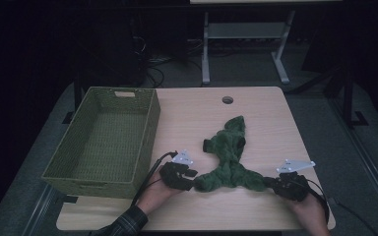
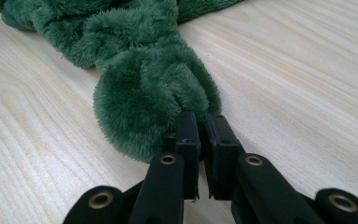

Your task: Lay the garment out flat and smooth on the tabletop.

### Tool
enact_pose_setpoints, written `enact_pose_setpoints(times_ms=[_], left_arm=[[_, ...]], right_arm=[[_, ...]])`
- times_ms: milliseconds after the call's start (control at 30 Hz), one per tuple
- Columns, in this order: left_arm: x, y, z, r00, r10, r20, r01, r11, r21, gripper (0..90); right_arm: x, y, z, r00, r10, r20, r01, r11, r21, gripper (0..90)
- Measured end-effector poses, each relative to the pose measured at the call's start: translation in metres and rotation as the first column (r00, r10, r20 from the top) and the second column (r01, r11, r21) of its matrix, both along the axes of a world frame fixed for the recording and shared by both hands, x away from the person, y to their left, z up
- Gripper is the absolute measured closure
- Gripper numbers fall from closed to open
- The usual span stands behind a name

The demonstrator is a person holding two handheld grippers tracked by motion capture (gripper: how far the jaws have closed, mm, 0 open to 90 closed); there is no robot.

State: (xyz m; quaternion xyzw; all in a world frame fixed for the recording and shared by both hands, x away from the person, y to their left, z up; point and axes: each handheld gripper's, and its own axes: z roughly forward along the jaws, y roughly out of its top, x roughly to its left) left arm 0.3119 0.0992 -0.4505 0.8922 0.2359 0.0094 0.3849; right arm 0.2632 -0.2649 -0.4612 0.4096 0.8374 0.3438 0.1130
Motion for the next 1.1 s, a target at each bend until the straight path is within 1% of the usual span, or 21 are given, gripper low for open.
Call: enact_pose_setpoints(times_ms=[33, 67, 100, 133, 167, 200, 233, 333, 400, 433, 500, 567, 700, 800, 833, 900, 933, 967, 1000, 1067, 1100], left_arm=[[0.003, -0.002, 0.0, 1.0, -0.004, -0.002, 0.004, 1.0, 0.008, 54.2], [0.005, -0.004, -0.003, 1.0, 0.002, -0.008, -0.002, 1.0, 0.002, 53.4], [0.008, -0.008, -0.007, 0.9998, -0.011, -0.019, 0.011, 0.9997, 0.023, 53.6], [0.008, -0.008, -0.007, 0.9998, -0.011, -0.019, 0.011, 0.9997, 0.023, 57.4], [0.009, -0.009, -0.009, 0.9995, -0.016, -0.026, 0.017, 0.9995, 0.027, 57.4], [0.009, -0.01, -0.011, 0.999, -0.025, -0.038, 0.027, 0.999, 0.035, 60.1], [0.009, -0.011, -0.013, 0.9987, -0.041, -0.032, 0.042, 0.9982, 0.043, 64.3], [0.01, -0.012, -0.011, 0.9985, -0.05, -0.021, 0.052, 0.9957, 0.077, 82.7], [0.009, -0.012, -0.011, 0.9989, -0.035, -0.03, 0.037, 0.9965, 0.075, 86.0], [0.009, -0.011, -0.009, 0.9986, -0.045, -0.028, 0.047, 0.9947, 0.091, 86.3], [0.005, -0.007, -0.006, 0.9984, -0.044, -0.034, 0.047, 0.9946, 0.093, 86.4], [-0.001, 0.0, -0.004, 0.9983, -0.04, -0.042, 0.044, 0.9958, 0.081, 86.4], [-0.017, 0.013, -0.001, 0.9961, -0.042, -0.078, 0.046, 0.9977, 0.05, 86.3], [-0.029, 0.019, 0.0, 0.9966, -0.046, -0.068, 0.051, 0.9958, 0.075, 86.1], [-0.03, 0.02, -0.001, 0.9964, -0.047, -0.07, 0.052, 0.9952, 0.082, 85.7], [-0.029, 0.02, -0.004, 0.9974, -0.045, -0.056, 0.05, 0.9947, 0.091, 82.2], [-0.027, 0.019, -0.002, 0.9975, -0.04, -0.057, 0.045, 0.9956, 0.082, 79.7], [-0.026, 0.02, 0.0, 0.9983, -0.036, -0.046, 0.039, 0.9969, 0.068, 74.1], [-0.024, 0.02, 0.006, 0.9995, -0.02, -0.026, 0.021, 0.9986, 0.048, 71.3], [-0.021, 0.022, 0.014, 1.0, 0.003, -0.002, -0.003, 0.9999, 0.015, 66.2], [-0.017, 0.022, 0.02, 0.9994, 0.031, 0.016, -0.031, 0.9995, -0.003, 64.6]], right_arm=[[0.0, 0.0, 0.0, 1.0, 0.0, 0.0, 0.0, 1.0, 0.0, 85.0], [0.001, 0.0, 0.0, 1.0, 0.003, 0.004, -0.003, 1.0, -0.002, 85.0], [0.001, 0.0, -0.001, 1.0, 0.005, 0.006, -0.005, 1.0, -0.004, 85.0], [0.001, 0.0, -0.001, 1.0, 0.005, 0.006, -0.005, 1.0, -0.004, 85.0], [0.002, 0.0, -0.001, 1.0, 0.005, 0.005, -0.005, 1.0, -0.002, 84.9], [0.002, 0.0, -0.001, 1.0, 0.004, 0.004, -0.004, 1.0, -0.002, 85.0], [0.002, 0.0, -0.001, 1.0, 0.003, 0.003, -0.003, 1.0, -0.001, 84.9], [0.002, 0.0, -0.001, 1.0, 0.003, 0.003, -0.003, 1.0, -0.002, 85.0], [0.002, 0.0, -0.001, 1.0, 0.006, 0.005, -0.006, 1.0, -0.004, 85.0], [0.001, 0.0, -0.001, 0.9999, 0.007, 0.008, -0.007, 1.0, -0.008, 85.0], [-0.001, -0.001, 0.0, 0.9999, 0.002, 0.01, -0.001, 1.0, -0.008, 85.0], [-0.005, -0.003, 0.002, 0.9999, -0.001, 0.012, 0.001, 1.0, -0.009, 85.0], [-0.017, -0.003, 0.002, 0.9999, 0.005, 0.013, -0.005, 1.0, -0.007, 85.1], [-0.025, -0.002, 0.001, 0.9998, 0.016, 0.008, -0.016, 1.0, -0.011, 85.1], [-0.028, -0.002, 0.0, 0.9997, 0.02, 0.011, -0.02, 1.0, -0.01, 85.1], [-0.03, -0.001, 0.0, 0.9995, 0.028, 0.013, -0.028, 1.0, -0.012, 83.7], [-0.03, 0.0, 0.0, 0.9995, 0.023, 0.021, -0.023, 1.0, -0.007, 82.1], [-0.029, 0.0, 0.002, 0.9991, 0.029, 0.032, -0.029, 1.0, 0.002, 76.7], [-0.029, -0.001, 0.004, 0.9988, 0.021, 0.045, -0.021, 1.0, 0.014, 73.0], [-0.026, -0.005, 0.011, 0.9974, 0.012, 0.072, -0.015, 0.999, 0.047, 70.1], [-0.023, -0.007, 0.014, 0.9965, 0.004, 0.084, -0.009, 0.998, 0.06, 69.7]])
